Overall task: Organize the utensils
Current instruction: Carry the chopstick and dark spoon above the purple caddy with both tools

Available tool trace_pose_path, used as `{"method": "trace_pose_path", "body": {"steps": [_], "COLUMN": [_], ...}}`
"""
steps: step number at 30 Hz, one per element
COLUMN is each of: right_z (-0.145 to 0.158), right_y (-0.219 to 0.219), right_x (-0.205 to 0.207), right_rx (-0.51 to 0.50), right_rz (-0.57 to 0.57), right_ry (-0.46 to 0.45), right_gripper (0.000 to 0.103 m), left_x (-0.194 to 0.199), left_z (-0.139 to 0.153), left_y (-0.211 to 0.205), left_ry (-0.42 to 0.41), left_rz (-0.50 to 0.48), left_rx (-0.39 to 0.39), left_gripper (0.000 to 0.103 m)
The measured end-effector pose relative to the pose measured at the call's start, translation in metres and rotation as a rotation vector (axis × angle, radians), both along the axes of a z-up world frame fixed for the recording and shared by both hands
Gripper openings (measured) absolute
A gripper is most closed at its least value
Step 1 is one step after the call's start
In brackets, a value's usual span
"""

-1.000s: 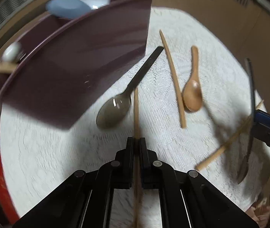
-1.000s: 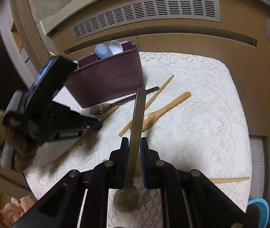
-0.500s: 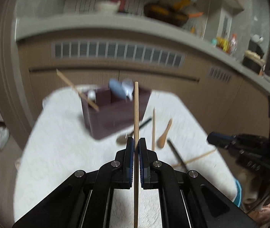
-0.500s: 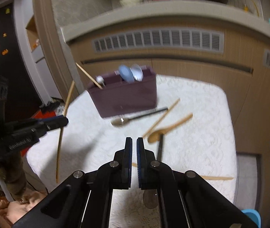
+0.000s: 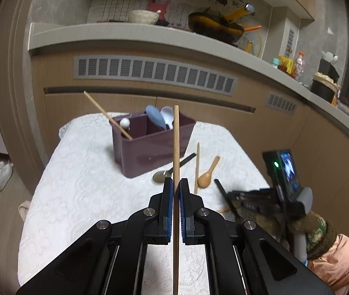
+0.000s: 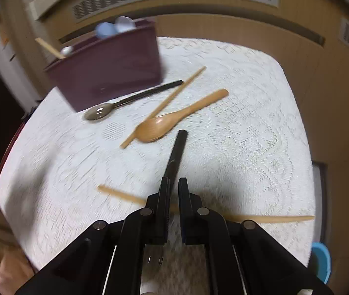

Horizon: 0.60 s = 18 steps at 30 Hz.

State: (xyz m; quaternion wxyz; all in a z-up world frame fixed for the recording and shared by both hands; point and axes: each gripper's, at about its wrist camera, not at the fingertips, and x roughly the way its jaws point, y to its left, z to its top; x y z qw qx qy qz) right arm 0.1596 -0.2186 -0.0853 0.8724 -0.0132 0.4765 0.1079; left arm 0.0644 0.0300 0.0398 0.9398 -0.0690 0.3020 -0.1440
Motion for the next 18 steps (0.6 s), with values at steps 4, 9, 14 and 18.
{"method": "trace_pose_path", "body": {"steps": [4,9,14,18], "right_z": [-0.002,-0.008,0.001,0.034], "right_y": [0.013,0.034,0.037,0.036], "right_x": [0.018,0.015,-0.008,-0.037], "right_rx": [-0.031,-0.101,-0.073,-0.020], "right_rz": [-0.035,0.008,0.077,0.115], "right_ry": [0.007,0.014,0.004,-0.079], "right_gripper": [0.018,0.027,0.012,0.012], "left_x": [0.003,0.005,0.004,0.003], "left_z": [-0.012,-0.024,-0.024,-0.021], "left_y": [0.002,0.004,0.005,0.004], "left_ry": [0.031,0.061,0.054,0.047], "left_rz": [0.014,0.020,0.020,0.021], "left_rx": [0.003,-0.007,-0.008,-0.007], "left_gripper": [0.005,0.005,0.005,0.005]}}
